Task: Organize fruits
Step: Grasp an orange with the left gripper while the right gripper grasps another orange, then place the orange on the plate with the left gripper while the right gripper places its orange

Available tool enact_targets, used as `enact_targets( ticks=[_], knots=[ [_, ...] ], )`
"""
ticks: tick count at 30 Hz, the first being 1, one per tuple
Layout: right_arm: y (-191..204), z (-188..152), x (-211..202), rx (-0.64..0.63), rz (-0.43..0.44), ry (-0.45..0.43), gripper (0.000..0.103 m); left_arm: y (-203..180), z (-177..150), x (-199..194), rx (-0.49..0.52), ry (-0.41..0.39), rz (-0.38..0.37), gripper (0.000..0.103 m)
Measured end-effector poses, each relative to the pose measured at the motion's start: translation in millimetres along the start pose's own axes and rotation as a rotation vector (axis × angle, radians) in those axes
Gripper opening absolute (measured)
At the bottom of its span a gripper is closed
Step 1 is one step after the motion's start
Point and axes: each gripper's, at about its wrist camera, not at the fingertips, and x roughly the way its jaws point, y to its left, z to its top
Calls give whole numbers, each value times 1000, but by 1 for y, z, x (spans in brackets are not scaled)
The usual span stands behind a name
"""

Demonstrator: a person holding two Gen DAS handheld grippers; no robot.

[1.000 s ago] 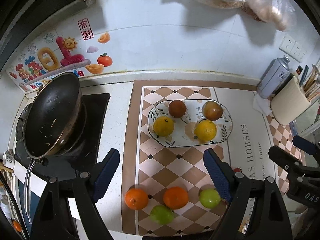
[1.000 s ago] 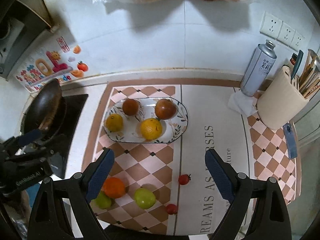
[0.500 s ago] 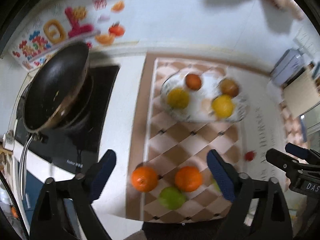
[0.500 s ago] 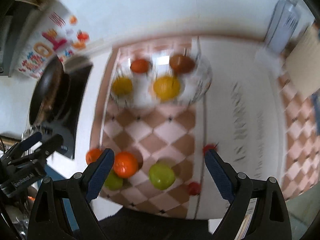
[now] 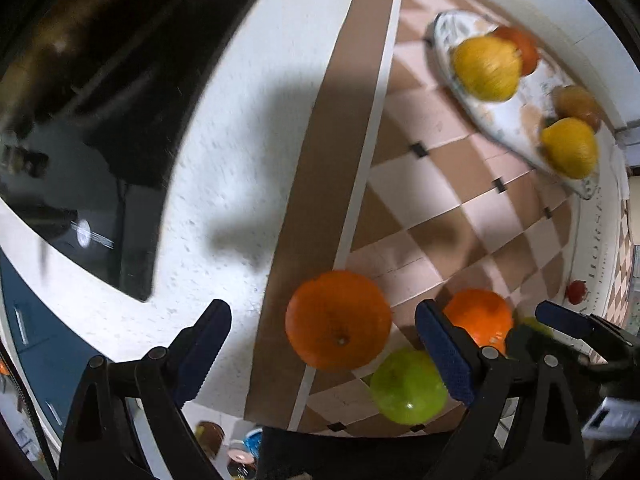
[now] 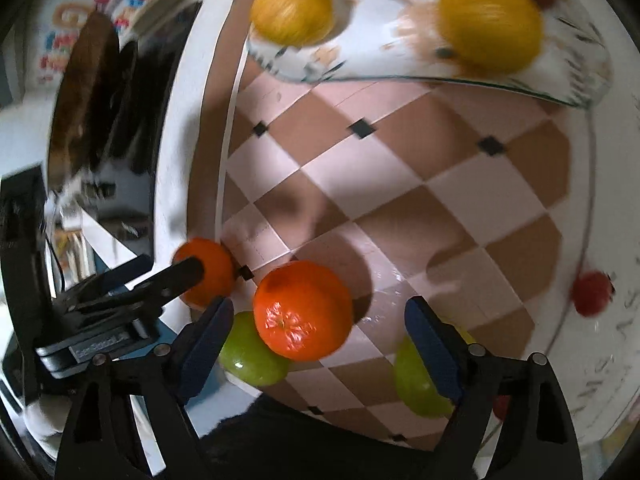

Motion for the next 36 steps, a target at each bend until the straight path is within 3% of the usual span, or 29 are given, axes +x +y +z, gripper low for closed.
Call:
enact_targets(
  ticks=[2,6,8,9,11,18,23,27,36],
  knots=[
    [5,1,10,-30,-30,20,85,3,0,16,-20,39,-19,94],
    [12,3,30,-54,-30,63,82,4,-1,34,-41,60,-81,72],
    [18,3,37,-71,-28,75,77,-2,-6,31,-23,30,-87,62],
    [20,3,40,-81,-36,79,77,-4,-8,30,-15,21,-75,61],
    [30,2,40,-136,-66,56,67,-8,-11,29,0,16,-62,61],
    [24,1,16,-155,-220,-22,66,-20,-17,30,5,25,-68,61],
    [-2,10,2,-99,-220,-44,66,-44,-5,31,35,14,-79,61],
    [-12,11,1,-62,-178,-42,67,-62,-4,28,88,-25,-27,61],
    [-27,9,-5,-58,-180,-56,66,-56,-2,24,91,-14,-32,61]
  ],
)
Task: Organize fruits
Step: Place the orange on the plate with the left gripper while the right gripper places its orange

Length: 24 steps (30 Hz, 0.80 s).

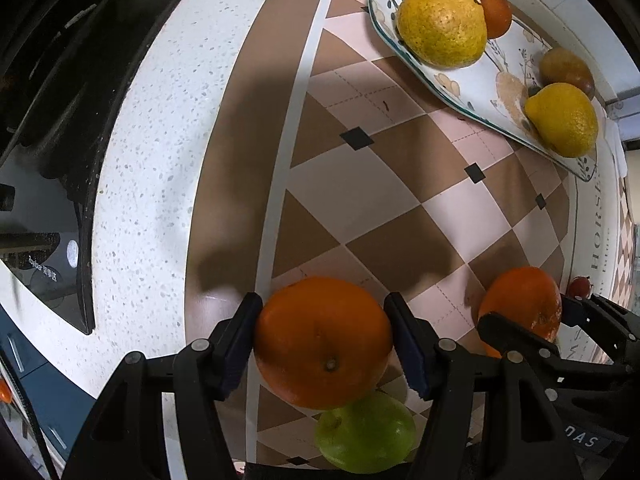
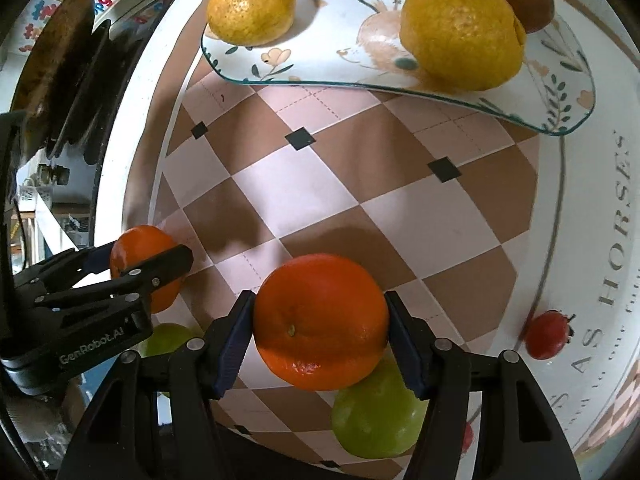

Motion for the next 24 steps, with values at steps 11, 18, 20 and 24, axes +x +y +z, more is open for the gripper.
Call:
enact_targets(
  ticks=[11,18,20,24],
  knots=[
    [-48,11,-74,178,138,-185,65,-39,35,-89,77,-115,-132,61],
    [-116,50,-108,328,120,-275,66,-90,108,-120,189,-192,-124,61],
    [-132,63,-109,355,106,-275,66,-101,128,-114,210,-181,-97,61],
    [-150,83,-98,387,89,-258,66,-120,156,-89,230,-128,-61,61]
  ],
)
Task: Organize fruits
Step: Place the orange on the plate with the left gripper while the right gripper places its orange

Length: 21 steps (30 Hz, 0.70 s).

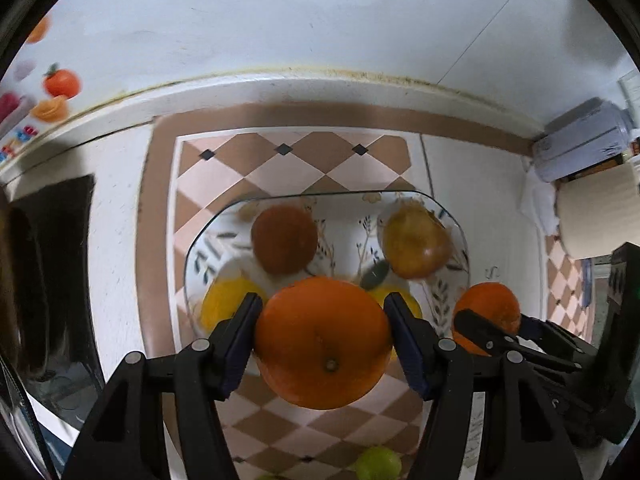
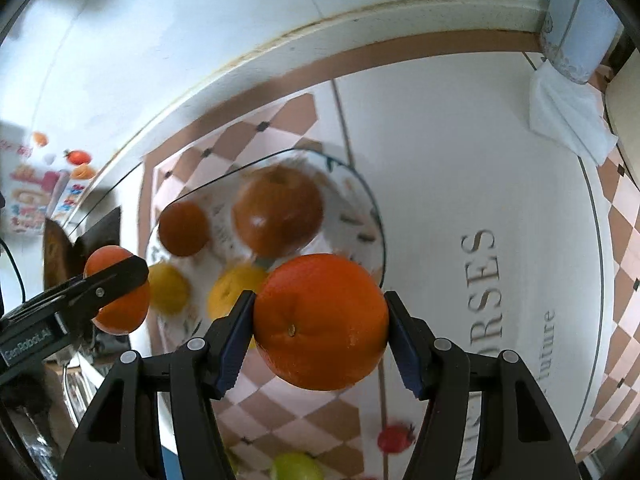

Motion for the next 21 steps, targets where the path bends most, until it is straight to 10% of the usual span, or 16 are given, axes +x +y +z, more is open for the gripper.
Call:
enact_targets(
  ticks=[7,11,13,21],
  knots=[
    [-15,10,19,60,44,43,66,-8,23,34,-4,70,19,61],
    [-14,11,23,59,52,46,93,-8,24,39,-16,79,16,77],
    [-14,13,21,59,58,35,93,-8,25,36,-23,62,14,91],
    [-5,12,5,-32,-44,-4,93,-5,17,18,-61,15,67,91]
  ],
)
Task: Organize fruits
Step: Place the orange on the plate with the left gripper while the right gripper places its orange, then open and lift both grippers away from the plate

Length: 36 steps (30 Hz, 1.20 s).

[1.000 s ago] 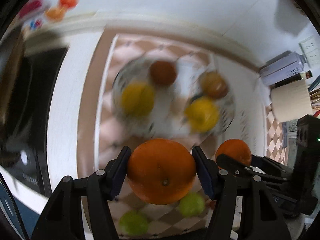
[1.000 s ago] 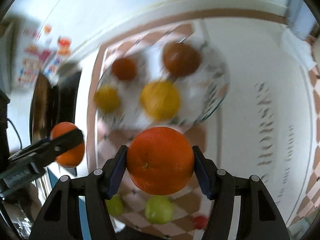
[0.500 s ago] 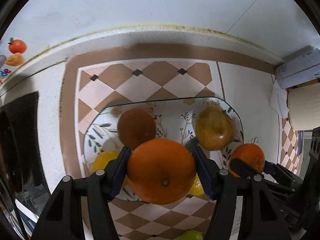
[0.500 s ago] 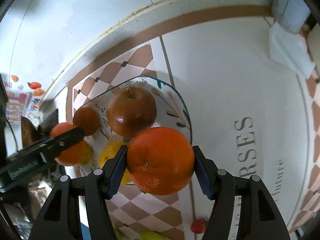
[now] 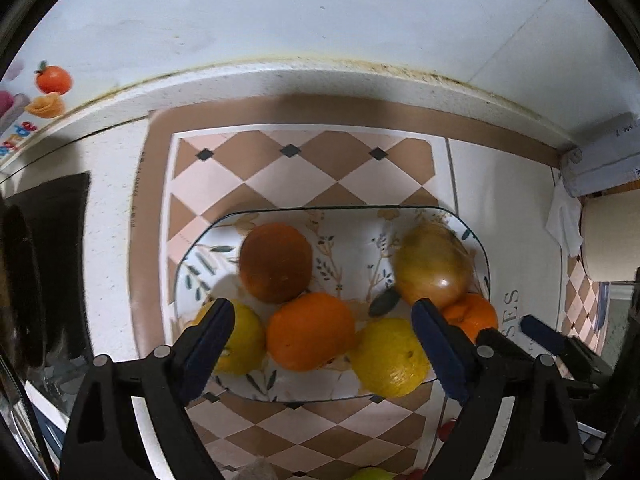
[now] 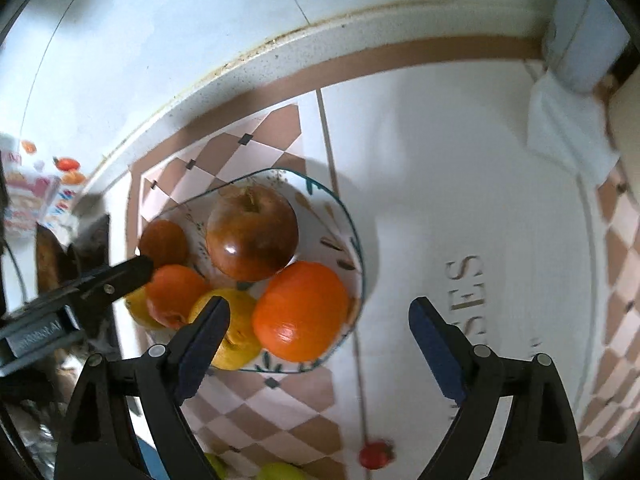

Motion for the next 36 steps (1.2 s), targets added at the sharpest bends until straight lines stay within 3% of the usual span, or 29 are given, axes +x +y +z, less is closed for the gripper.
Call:
enact_targets(
  ticks=[5,12,18,27,36],
  knots=[
    [11,-13,-10,-104,-92,-28,93,8,-24,-15,-23,-60,68,91],
    [23,-37,-28,-195,-151,-87,93,18,-62,-28,-61,-121,131,90],
    [38,-65,-69,-228,-177,-178,93,19,-89,-53,-59,-196,137,90],
    [48,-125,-140,-225,-183,-298,93,13,-148,-124,0,-363,127,91],
    [57,-182,-190,-235,-171,-383,93,13,-203,-167,14,-434,76,91]
  ],
)
